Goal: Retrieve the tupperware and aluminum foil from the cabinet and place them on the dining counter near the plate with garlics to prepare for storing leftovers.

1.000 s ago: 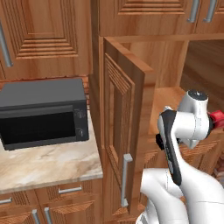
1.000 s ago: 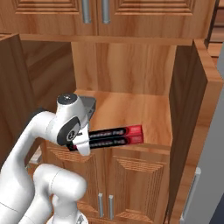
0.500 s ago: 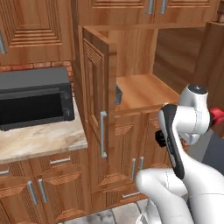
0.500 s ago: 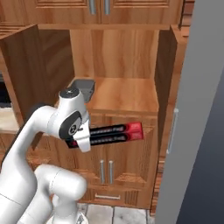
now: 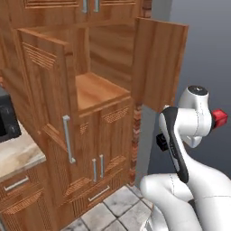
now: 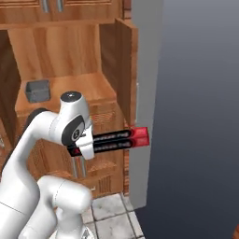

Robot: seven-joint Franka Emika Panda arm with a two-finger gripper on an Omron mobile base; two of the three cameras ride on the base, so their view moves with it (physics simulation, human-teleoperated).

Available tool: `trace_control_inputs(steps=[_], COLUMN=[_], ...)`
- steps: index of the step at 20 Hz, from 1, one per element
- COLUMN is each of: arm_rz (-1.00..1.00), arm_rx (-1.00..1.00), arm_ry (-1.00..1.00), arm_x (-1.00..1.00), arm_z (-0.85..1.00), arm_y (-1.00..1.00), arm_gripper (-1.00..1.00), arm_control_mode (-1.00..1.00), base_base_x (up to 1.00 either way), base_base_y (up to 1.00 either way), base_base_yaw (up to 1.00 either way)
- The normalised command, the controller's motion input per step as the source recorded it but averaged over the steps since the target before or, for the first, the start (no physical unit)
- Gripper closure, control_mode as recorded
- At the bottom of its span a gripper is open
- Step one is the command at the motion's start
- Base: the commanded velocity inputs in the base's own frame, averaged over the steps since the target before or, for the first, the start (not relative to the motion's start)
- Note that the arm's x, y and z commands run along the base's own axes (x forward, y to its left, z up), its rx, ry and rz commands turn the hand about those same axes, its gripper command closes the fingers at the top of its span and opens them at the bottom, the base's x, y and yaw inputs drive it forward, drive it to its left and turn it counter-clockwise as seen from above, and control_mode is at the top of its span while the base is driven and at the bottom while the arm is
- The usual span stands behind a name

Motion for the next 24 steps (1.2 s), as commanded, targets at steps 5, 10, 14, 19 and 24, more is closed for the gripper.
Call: trace_control_inputs(steps=[5,10,14,19,24], arm_rz=[0.00,0.00,0.00,0.00,0.00], arm_rx=[0.00,0.00,0.00,0.00,0.00], arm_ry=[0.00,0.00,0.00,0.00,0.00], arm_x=[0.00,0.00,0.00,0.00,0.00], arm_z=[0.00,0.00,0.00,0.00,0.00], arm_y=[0.00,0.00,0.00,0.00,0.00], arm_gripper=[1.00,1.00,1.00,1.00,1.00], arm_control_mode=[1.00,1.00,1.00,1.00,1.00], base_base_x=[-0.59,-0.51,-0.63,-0.09,-0.68], base_base_y=[0.29,0.28,0.22,-0.01,0.15], base_base_yaw=[-0.88,-0.90,-0.86,-0.86,-0.66])
